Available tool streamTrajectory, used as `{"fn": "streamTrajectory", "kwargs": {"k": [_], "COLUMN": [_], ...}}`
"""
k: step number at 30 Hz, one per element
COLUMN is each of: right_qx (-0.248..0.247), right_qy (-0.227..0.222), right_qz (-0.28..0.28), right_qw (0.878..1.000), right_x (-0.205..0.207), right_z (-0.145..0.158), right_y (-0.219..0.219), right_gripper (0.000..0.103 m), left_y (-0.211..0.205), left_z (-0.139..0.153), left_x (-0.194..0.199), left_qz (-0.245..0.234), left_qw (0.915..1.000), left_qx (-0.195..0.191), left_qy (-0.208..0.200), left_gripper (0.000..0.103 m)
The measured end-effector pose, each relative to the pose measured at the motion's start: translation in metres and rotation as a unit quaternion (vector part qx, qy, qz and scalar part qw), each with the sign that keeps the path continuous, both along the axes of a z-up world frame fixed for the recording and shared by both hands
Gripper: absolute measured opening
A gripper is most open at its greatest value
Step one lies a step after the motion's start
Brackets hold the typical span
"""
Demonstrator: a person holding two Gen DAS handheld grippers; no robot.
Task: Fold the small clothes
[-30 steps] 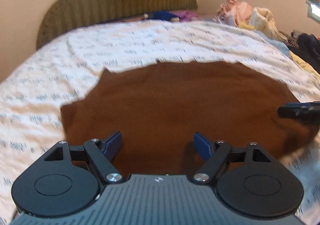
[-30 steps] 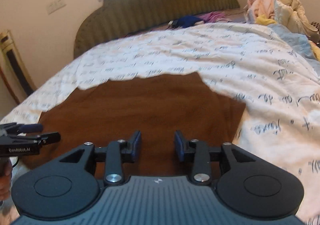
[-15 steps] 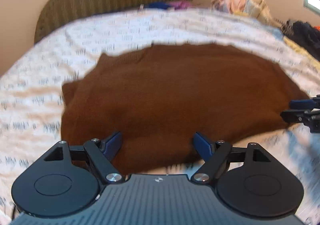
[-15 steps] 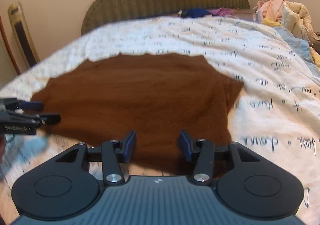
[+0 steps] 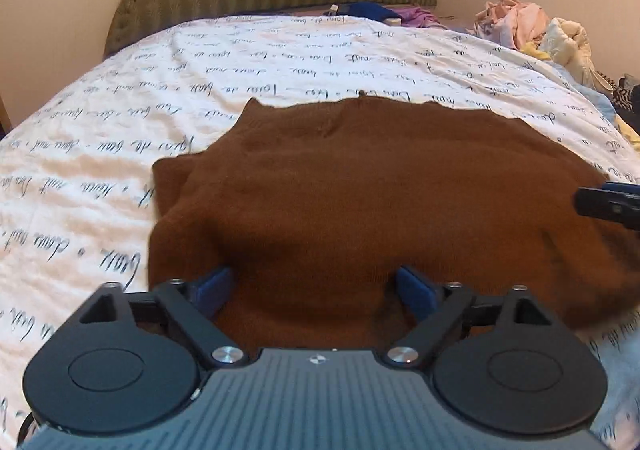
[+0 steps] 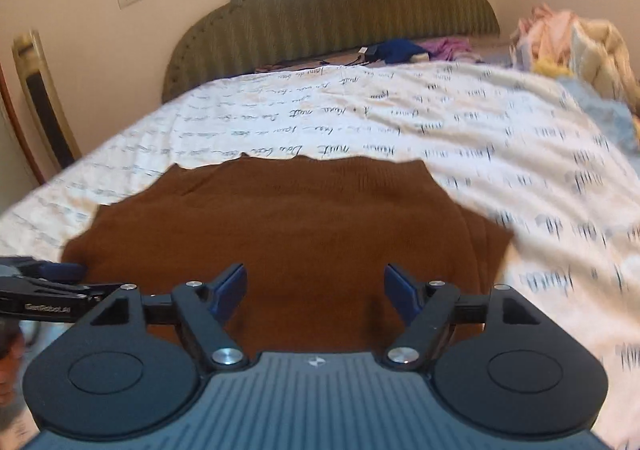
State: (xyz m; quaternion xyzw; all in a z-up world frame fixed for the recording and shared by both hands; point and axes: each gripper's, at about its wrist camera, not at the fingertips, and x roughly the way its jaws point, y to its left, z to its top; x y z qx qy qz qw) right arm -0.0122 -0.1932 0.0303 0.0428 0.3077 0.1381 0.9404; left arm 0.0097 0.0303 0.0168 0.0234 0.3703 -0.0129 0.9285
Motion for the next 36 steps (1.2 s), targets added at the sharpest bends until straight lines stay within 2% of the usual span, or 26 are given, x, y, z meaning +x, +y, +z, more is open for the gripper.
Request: {"fn": "streamTrajectory", "kwargs": {"k": [1, 4, 6, 7, 9, 16, 19, 21, 23, 27, 29, 32, 34, 36], "right_qx": [-0.01, -0.047, -0.068, -0.054, -0.038, -0.063, -0.065, -0.064, -0.061, -0.067, -0.071, -0.063, -0.059, -0.058], "right_qy": [0.005, 0.013, 0.02, -0.007, 0.0, 0.002, -0.007, -0.009, -0.03, -0.026, -0.026, -0.028, -0.028, -0.028], "right_qz": [-0.002, -0.02, -0.027, -0.022, -0.022, -0.002, -0.021, -0.018, -0.014, -0.013, -0.012, -0.011, -0.011, -0.01], "right_qw": [1.0, 0.999, 0.997, 0.998, 0.999, 0.998, 0.998, 0.998, 0.998, 0.997, 0.997, 0.998, 0.998, 0.998], "right_x": [0.015, 0.046, 0.058, 0.054, 0.053, 0.043, 0.027, 0.017, 0.007, 0.01, 0.01, 0.009, 0.009, 0.009], "right_z": [-0.003, -0.017, -0.037, -0.045, -0.045, -0.036, -0.03, -0.036, -0.047, -0.047, -0.046, -0.047, -0.047, -0.047], "right_y": [0.008, 0.023, 0.024, 0.018, 0.011, 0.009, 0.002, -0.005, -0.009, -0.005, -0.004, -0.007, -0.008, -0.008], "right_gripper": [0.075, 0.076, 0.091, 0.092, 0.092, 0.092, 0.093, 0.093, 0.093, 0.097, 0.097, 0.097, 0.098, 0.098], "left_y": [-0.005, -0.02, -0.018, -0.016, -0.013, -0.014, -0.013, -0.013, -0.013, -0.011, -0.003, 0.022, 0.041, 0.062], "left_z": [-0.003, -0.014, -0.017, -0.017, -0.018, -0.018, -0.019, -0.019, -0.019, -0.017, -0.012, -0.003, 0.002, 0.006], "left_x": [0.004, 0.004, 0.002, 0.001, 0.001, 0.0, -0.001, -0.001, -0.002, -0.004, -0.011, -0.031, -0.046, -0.059], "left_qz": [-0.003, -0.01, -0.01, -0.011, -0.014, -0.015, -0.015, -0.015, -0.015, -0.014, -0.009, 0.02, 0.058, 0.109], "left_qw": [0.9999, 0.9983, 0.9984, 0.9985, 0.9986, 0.9986, 0.9986, 0.9986, 0.9986, 0.9986, 0.999, 0.9983, 0.9953, 0.9885], "left_qx": [0.01, 0.051, 0.044, 0.039, 0.034, 0.029, 0.028, 0.029, 0.03, 0.028, 0.013, -0.036, -0.064, -0.093], "left_qy": [-0.006, -0.025, -0.034, -0.036, -0.039, -0.04, -0.042, -0.042, -0.042, -0.043, -0.042, -0.04, -0.045, -0.047], "left_gripper": [0.102, 0.103, 0.103, 0.103, 0.103, 0.103, 0.103, 0.103, 0.103, 0.103, 0.103, 0.102, 0.102, 0.102]}}
